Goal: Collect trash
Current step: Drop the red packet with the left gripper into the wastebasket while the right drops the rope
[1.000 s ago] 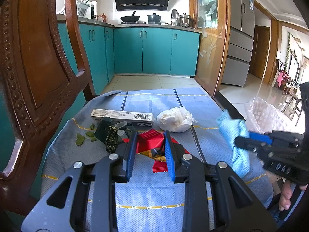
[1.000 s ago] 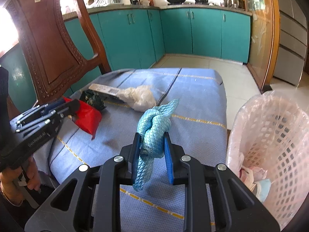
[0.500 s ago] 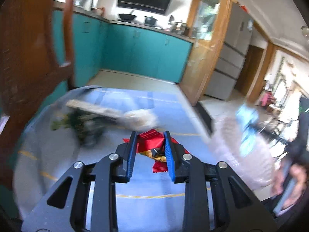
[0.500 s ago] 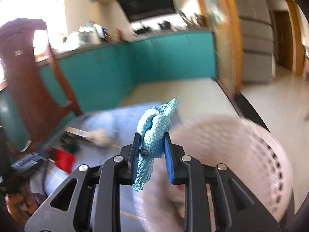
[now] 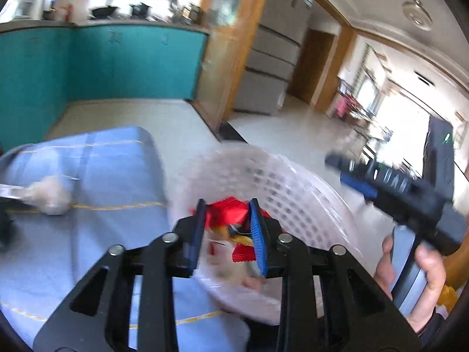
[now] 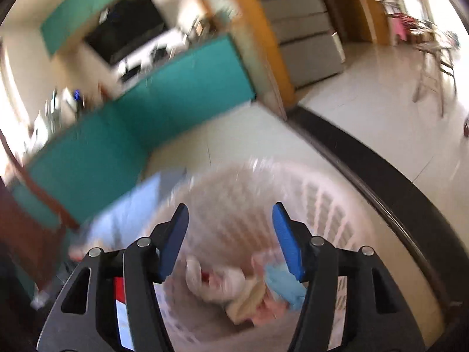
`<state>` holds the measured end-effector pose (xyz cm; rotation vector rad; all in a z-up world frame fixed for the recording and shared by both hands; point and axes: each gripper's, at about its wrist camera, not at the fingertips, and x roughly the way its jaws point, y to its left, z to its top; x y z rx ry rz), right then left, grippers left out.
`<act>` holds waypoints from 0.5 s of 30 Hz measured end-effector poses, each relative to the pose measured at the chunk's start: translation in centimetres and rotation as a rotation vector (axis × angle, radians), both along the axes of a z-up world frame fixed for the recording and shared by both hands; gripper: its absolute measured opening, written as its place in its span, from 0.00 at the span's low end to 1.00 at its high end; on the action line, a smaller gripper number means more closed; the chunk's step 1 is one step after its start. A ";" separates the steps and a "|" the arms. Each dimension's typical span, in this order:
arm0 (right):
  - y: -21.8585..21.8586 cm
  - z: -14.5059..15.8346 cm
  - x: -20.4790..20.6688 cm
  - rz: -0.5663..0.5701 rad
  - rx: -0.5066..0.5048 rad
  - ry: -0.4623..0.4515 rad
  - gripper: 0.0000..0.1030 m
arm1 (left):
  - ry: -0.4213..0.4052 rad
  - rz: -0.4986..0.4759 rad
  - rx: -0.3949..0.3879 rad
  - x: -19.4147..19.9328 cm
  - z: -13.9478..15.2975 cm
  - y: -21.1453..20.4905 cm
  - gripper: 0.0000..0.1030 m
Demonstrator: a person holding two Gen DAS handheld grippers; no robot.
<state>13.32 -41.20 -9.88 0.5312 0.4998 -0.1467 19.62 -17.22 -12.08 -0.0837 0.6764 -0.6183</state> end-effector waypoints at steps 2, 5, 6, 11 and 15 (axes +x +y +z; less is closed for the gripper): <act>-0.4 0.3 -0.3 -0.005 0.019 -0.033 0.60 | 0.013 -0.033 0.021 0.0 -0.4 -1.2 0.56; 0.3 0.4 0.0 0.019 0.025 -0.043 0.61 | -0.042 0.013 0.080 -0.4 -0.2 -0.7 0.72; 0.5 0.3 0.1 0.029 0.022 -0.044 0.61 | -0.061 0.042 0.105 -0.3 0.0 0.0 0.72; 5.3 1.1 1.9 0.189 -0.029 -0.075 0.61 | -0.179 0.340 0.315 1.7 1.8 8.6 0.72; 12.4 0.9 5.3 0.419 -0.043 -0.028 0.61 | -0.176 0.519 0.391 3.8 2.1 16.2 0.72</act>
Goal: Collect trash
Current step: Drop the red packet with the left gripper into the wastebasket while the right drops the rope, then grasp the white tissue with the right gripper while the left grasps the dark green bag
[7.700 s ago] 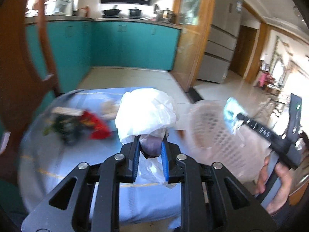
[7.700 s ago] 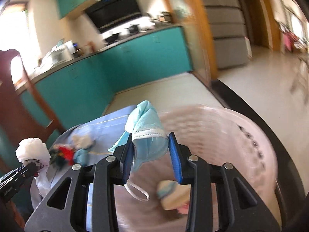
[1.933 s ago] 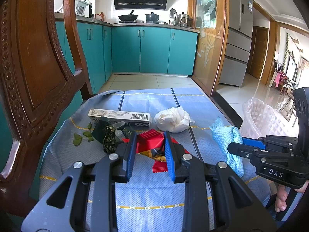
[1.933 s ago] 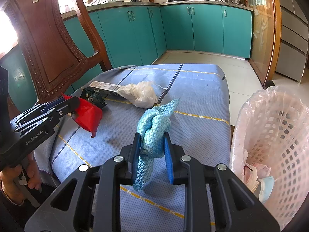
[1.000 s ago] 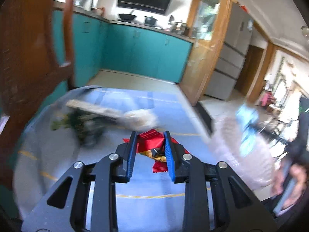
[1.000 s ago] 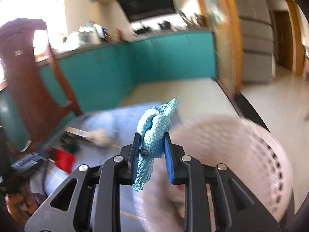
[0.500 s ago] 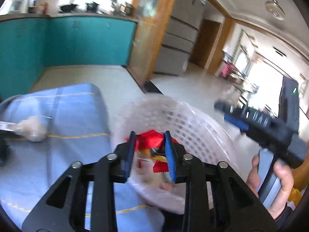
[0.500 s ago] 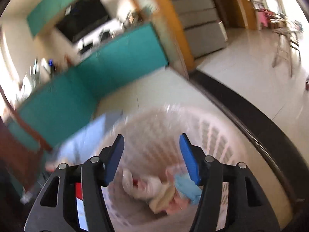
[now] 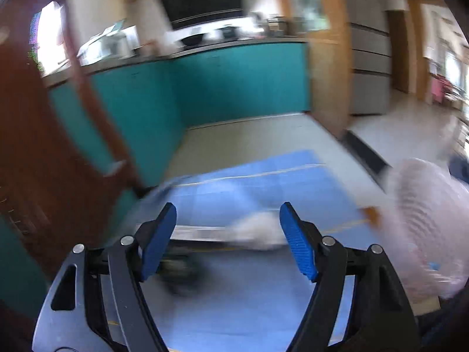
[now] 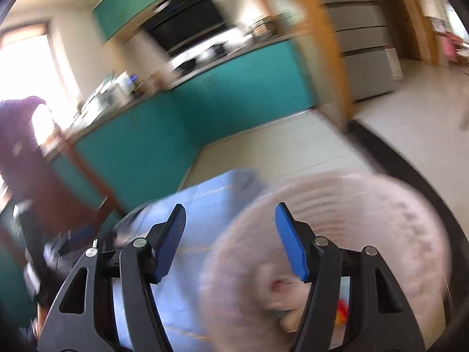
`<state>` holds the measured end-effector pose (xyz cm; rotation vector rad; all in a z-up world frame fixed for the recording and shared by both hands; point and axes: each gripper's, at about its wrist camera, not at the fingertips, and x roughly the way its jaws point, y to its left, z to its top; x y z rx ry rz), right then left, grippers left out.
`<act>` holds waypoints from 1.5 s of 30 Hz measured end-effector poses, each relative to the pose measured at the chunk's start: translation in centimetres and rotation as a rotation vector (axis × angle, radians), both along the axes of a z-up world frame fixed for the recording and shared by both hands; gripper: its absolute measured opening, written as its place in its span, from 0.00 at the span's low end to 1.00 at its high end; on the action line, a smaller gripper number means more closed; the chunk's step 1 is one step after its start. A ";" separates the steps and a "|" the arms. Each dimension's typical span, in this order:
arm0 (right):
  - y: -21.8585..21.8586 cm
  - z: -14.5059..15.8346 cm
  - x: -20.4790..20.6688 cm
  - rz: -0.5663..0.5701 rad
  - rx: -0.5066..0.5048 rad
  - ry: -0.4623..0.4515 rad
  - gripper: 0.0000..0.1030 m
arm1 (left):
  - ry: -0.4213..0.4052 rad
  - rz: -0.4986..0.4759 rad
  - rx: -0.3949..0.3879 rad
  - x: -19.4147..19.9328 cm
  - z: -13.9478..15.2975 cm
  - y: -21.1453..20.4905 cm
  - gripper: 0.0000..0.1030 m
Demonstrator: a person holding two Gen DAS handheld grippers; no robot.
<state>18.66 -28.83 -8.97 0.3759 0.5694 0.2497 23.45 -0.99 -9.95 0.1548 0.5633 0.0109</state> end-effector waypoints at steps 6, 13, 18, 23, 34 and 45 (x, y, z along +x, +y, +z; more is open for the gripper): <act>11.9 -2.5 7.4 0.183 -0.081 0.166 0.61 | 0.029 0.071 -0.098 0.3 -2.6 6.3 0.80; 19.8 -6.7 12.0 0.263 -0.228 0.256 0.61 | 0.115 0.027 -0.099 1.5 -4.2 7.7 0.80; 21.3 -7.5 11.8 0.299 -0.258 0.237 0.42 | 0.188 0.040 -0.086 2.1 -5.2 8.1 0.81; 20.0 -5.9 9.9 0.294 -0.243 0.200 0.26 | 0.281 0.054 -0.123 3.0 -7.0 8.3 0.84; 15.8 -4.7 7.7 0.264 -0.201 0.203 0.26 | 0.407 0.086 -0.259 5.4 -9.8 8.8 0.69; 16.1 -4.8 7.1 0.252 -0.295 0.203 0.65 | 0.352 0.020 -0.229 2.8 -8.5 8.6 0.62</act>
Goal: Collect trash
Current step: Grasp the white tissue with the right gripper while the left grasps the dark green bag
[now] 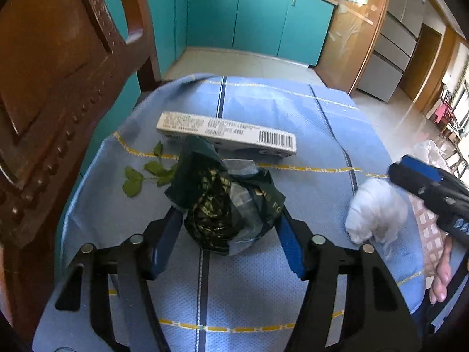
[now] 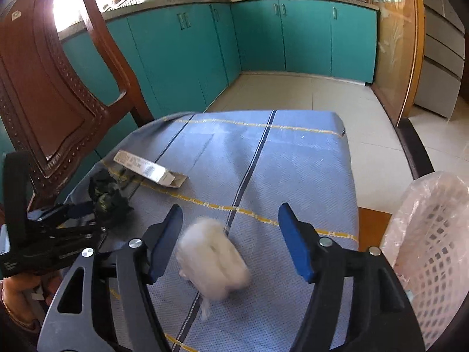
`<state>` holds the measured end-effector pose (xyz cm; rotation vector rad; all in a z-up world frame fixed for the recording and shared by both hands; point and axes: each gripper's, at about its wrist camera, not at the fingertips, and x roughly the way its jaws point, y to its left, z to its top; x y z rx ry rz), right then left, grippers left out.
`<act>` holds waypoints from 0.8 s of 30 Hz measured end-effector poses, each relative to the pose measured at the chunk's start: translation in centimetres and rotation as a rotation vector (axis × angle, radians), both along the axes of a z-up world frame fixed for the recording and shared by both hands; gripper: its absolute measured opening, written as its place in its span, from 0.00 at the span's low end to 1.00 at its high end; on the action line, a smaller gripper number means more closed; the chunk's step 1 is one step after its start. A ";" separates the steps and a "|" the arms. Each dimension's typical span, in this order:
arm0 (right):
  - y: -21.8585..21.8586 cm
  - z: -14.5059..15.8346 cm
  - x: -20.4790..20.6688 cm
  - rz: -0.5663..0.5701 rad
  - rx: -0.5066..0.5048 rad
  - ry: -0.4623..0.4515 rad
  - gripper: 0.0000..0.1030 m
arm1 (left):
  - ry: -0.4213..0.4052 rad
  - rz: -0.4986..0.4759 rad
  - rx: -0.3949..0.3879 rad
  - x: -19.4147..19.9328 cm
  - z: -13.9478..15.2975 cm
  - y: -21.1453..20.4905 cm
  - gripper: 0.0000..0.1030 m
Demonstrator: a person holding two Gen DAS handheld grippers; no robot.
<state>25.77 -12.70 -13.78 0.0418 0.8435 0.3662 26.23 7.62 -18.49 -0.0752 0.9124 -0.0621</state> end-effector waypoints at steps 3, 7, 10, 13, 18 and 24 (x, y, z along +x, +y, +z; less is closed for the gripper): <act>1.1 -1.1 0.2 0.025 -0.045 0.033 0.65 | -0.010 -0.008 0.001 0.2 0.0 -0.1 0.62; 2.0 -1.9 -0.5 0.070 -0.078 0.050 0.65 | -0.016 -0.009 0.003 0.2 0.1 -0.1 0.62; 2.2 -2.5 -0.8 0.074 -0.104 0.054 0.65 | -0.027 -0.014 0.002 0.2 0.2 -0.3 0.62; 2.7 -3.1 -0.8 0.089 -0.109 0.068 0.65 | -0.048 -0.025 0.015 -0.6 0.8 -0.7 0.62; 3.9 -3.4 -1.3 0.115 -0.155 0.048 0.41 | -0.106 -0.039 0.072 -1.5 1.5 -1.5 0.62; 3.1 -2.1 -2.0 0.101 -0.124 -0.015 0.37 | -0.164 -0.034 0.121 -2.2 2.5 -1.9 0.62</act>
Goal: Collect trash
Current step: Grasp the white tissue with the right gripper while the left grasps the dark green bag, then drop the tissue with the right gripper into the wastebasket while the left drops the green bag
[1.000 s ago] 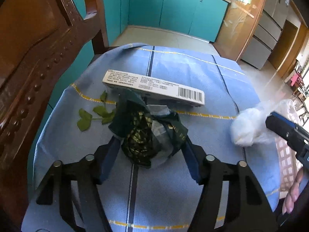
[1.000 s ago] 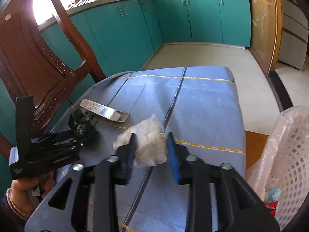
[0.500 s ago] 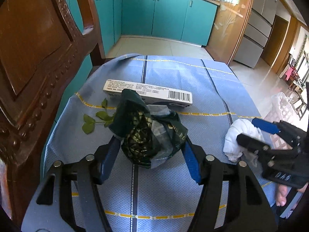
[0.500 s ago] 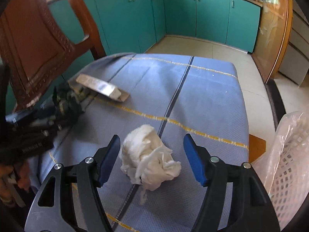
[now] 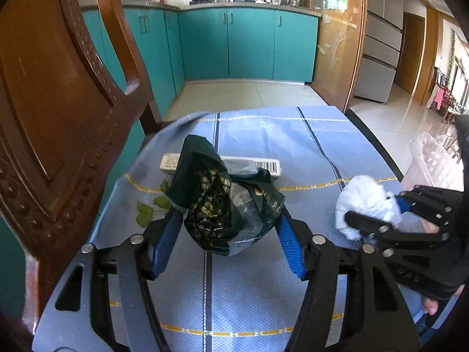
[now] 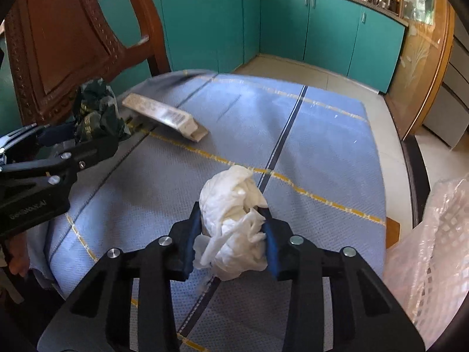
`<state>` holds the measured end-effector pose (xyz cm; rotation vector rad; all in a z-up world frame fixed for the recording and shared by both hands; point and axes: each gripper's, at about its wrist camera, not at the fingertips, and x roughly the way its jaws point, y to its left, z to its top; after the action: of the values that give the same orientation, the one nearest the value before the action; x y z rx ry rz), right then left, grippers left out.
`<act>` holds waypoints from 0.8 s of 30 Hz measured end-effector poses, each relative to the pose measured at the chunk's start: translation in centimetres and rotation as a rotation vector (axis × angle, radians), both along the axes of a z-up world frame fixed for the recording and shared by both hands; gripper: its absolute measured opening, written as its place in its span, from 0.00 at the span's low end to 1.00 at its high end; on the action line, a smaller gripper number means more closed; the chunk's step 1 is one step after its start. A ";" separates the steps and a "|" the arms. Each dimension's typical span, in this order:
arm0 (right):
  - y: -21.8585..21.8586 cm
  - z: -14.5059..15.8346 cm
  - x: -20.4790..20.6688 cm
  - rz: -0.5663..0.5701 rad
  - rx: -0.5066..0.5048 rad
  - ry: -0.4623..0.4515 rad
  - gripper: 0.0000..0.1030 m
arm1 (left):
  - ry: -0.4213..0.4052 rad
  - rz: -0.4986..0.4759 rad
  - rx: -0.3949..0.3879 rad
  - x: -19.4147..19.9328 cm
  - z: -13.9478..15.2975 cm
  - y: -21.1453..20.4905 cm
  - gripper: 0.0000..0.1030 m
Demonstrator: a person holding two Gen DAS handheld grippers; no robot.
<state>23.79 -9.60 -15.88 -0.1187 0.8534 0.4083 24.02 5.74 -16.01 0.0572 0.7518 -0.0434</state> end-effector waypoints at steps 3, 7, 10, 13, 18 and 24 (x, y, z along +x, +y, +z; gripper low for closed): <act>-1.4 1.5 -0.8 -0.032 0.045 -0.059 0.37 | -0.030 0.002 0.018 -0.4 0.4 -0.2 0.62; -3.2 3.0 -1.8 -0.067 0.075 -0.119 0.37 | -0.045 -0.001 0.036 -1.1 1.1 -0.8 0.62; -4.7 3.8 -2.6 -0.087 0.093 -0.140 0.37 | -0.077 -0.015 0.042 -1.7 1.9 -1.5 0.62; -5.7 4.1 -3.2 -0.106 0.081 -0.160 0.37 | -0.084 -0.025 0.059 -2.4 2.2 -2.4 0.62; -8.1 5.1 -4.5 -0.139 0.124 -0.196 0.37 | -0.101 -0.041 0.076 -3.3 2.7 -4.1 0.62; -10.7 5.6 -5.6 -0.196 0.150 -0.217 0.37 | -0.116 -0.067 0.075 -4.1 3.3 -6.0 0.62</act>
<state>18.23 -20.35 -10.27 0.0583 0.6113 0.2686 19.96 -0.31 -12.70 0.1549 0.6351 -0.0747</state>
